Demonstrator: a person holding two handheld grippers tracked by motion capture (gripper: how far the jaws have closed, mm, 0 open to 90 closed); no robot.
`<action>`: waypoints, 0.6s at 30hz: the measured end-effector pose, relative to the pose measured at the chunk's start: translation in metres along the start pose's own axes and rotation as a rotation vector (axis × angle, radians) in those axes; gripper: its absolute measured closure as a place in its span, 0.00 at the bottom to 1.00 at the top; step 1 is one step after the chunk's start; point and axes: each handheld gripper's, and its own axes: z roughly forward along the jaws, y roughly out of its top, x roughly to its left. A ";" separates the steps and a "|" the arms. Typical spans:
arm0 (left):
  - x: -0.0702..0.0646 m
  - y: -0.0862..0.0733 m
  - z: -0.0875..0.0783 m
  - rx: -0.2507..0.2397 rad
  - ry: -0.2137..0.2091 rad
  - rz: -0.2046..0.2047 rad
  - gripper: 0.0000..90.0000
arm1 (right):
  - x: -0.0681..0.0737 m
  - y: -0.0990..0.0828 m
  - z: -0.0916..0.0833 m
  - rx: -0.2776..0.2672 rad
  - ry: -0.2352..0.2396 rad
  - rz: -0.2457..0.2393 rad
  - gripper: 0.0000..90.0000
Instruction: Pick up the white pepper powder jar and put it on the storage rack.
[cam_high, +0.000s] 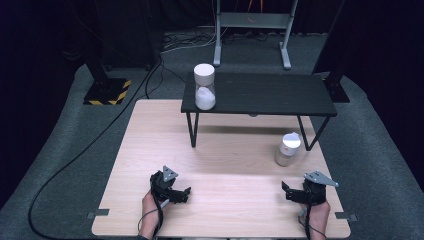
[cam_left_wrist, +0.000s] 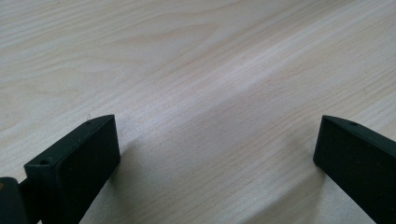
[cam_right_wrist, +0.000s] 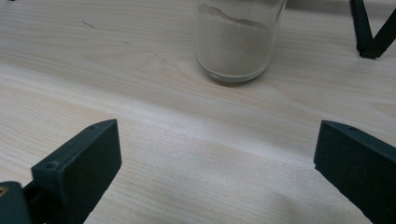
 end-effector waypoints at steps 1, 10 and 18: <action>0.000 0.000 0.000 0.000 0.000 0.000 0.00 | 0.001 0.000 0.000 0.000 -0.003 -0.002 0.00; -0.004 -0.002 -0.001 -0.008 0.013 0.011 0.00 | 0.005 0.003 0.002 0.019 -0.021 -0.010 0.00; 0.000 -0.002 -0.002 -0.003 -0.001 -0.003 0.01 | 0.019 0.011 0.007 0.060 -0.088 -0.034 0.00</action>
